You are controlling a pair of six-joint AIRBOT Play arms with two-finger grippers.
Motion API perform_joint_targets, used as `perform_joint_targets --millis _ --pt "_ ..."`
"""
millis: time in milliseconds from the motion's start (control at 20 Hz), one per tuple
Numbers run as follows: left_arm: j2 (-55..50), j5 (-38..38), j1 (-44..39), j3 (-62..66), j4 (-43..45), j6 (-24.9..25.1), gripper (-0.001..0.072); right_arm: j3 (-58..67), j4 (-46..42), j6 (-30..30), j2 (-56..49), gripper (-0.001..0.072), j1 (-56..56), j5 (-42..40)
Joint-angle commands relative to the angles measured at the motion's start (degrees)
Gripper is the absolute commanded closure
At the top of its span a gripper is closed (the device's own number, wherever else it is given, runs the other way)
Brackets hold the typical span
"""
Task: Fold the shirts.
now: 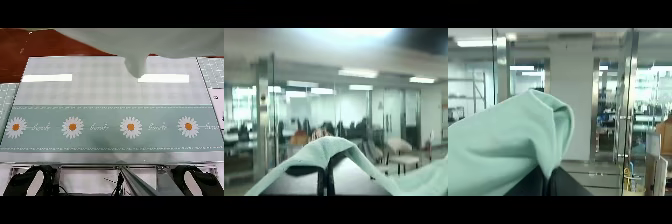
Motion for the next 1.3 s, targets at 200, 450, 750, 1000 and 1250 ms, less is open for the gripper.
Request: perform_joint_targets --millis 200,450,750,1000,1250 --pt "4.59 -27.41 0.04 8.92 29.29 -27.47 0.0682 12.52 -18.32 11.28 3.26 0.0694 0.00 20.65" --pt "3.32 -46.16 0.04 0.63 30.45 -25.88 0.0682 12.52 -22.29 8.48 -2.93 0.0694 0.00 44.44" --pt "2.12 -43.39 0.04 -27.96 30.95 -18.34 0.0682 6.40 -15.78 3.67 -21.05 0.0694 0.02 56.04" --pt "-9.60 -22.84 -0.02 -42.12 30.84 -14.86 0.0681 5.44 -13.66 3.52 -40.68 0.0694 0.04 38.40" --pt "-28.48 -9.75 -1.20 -42.07 28.37 -10.32 0.0681 5.44 -3.56 6.97 -56.41 0.0693 0.04 29.83"
